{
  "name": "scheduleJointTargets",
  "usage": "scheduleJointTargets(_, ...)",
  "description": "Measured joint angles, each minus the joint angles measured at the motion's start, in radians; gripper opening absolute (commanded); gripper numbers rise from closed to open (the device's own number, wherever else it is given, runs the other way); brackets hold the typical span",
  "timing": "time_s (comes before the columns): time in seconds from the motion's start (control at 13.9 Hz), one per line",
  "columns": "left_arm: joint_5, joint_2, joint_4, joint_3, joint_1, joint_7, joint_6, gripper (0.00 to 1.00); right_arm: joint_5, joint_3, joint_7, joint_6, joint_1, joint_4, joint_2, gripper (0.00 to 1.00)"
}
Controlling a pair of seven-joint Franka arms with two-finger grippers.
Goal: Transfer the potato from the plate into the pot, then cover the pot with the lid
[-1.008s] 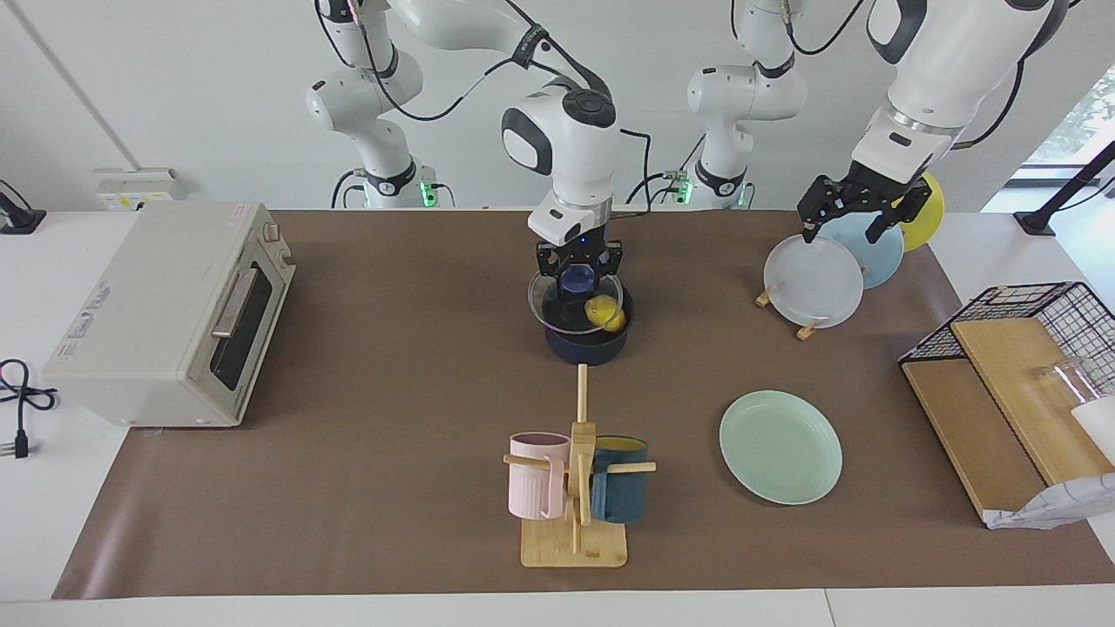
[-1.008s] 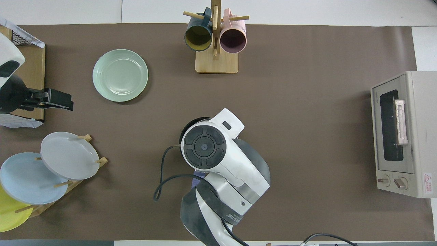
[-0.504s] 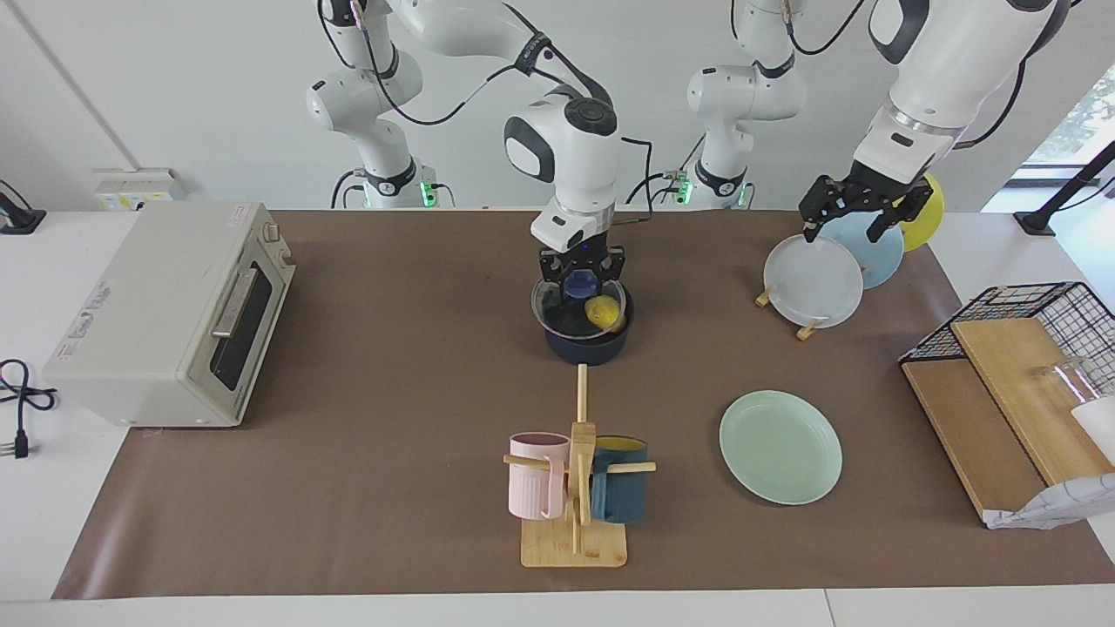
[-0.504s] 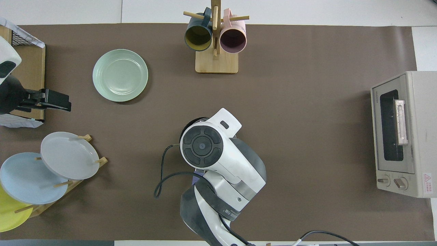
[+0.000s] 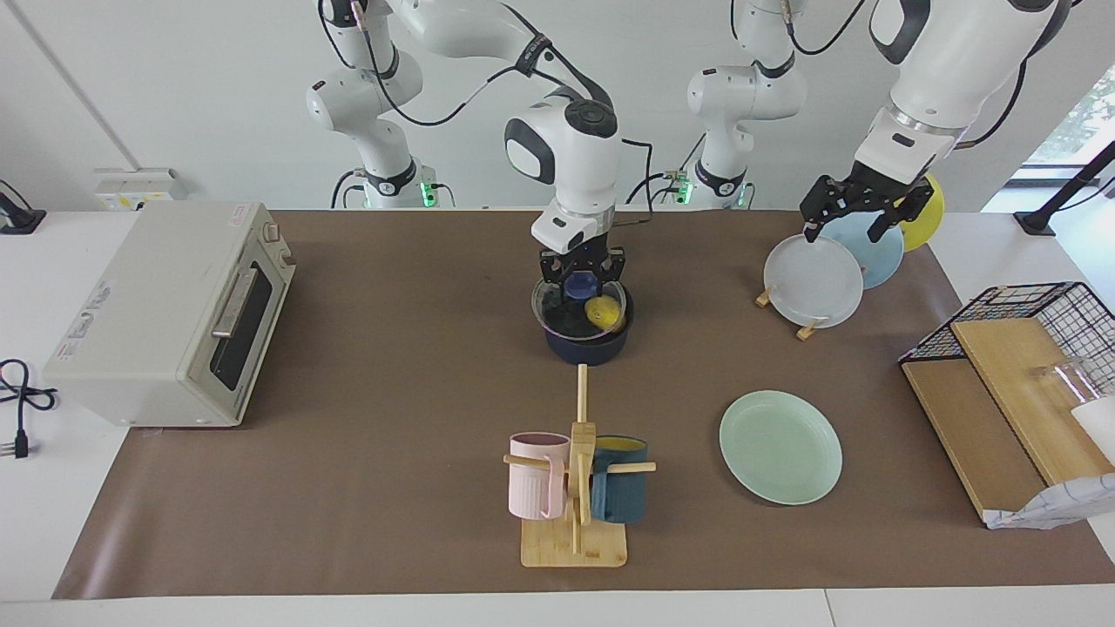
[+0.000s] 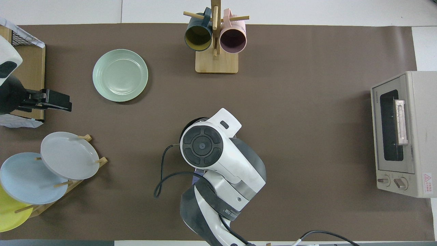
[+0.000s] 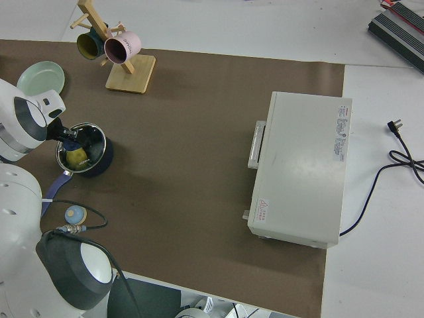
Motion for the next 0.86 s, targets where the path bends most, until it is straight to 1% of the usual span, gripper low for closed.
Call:
scheduleJointTargets(0.58,0.000,0.000,0.000,0.024,-0.029,0.000,0.000,1.00,0.006,0.001,0.000,0.005,0.000,0.003,0.002,0.61)
scheduleJointTargets(0.86,0.000,0.000,0.000,0.026,-0.028,0.000,-0.001,1.00,0.006,0.001,0.000,0.006,0.001,0.022,0.021,0.61)
